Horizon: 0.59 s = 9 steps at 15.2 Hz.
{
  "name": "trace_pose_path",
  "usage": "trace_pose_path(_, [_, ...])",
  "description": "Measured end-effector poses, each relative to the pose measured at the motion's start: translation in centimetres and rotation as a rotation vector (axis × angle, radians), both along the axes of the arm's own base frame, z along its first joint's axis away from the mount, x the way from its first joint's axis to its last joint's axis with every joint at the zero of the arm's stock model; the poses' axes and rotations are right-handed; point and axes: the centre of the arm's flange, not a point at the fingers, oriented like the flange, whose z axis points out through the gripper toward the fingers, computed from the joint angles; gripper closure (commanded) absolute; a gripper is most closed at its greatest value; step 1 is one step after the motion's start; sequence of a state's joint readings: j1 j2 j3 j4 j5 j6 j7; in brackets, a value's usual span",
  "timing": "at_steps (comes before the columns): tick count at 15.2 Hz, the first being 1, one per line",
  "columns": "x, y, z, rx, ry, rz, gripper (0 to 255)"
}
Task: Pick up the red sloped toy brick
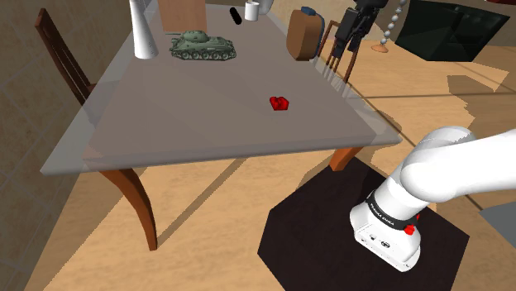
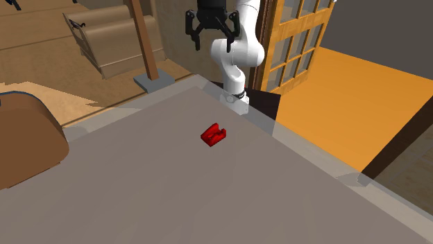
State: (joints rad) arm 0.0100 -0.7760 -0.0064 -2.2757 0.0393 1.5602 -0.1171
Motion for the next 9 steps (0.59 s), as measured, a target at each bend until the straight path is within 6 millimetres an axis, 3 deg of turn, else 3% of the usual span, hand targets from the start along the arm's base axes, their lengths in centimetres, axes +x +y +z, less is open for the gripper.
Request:
trace_pose_path(2, [0.4, 0.2, -0.5, -0.002, 0.003, -0.003, 0])
trace_pose_path(9, [5.7, 3.1, -7.0, -0.023, 0.031, -0.049, 0])
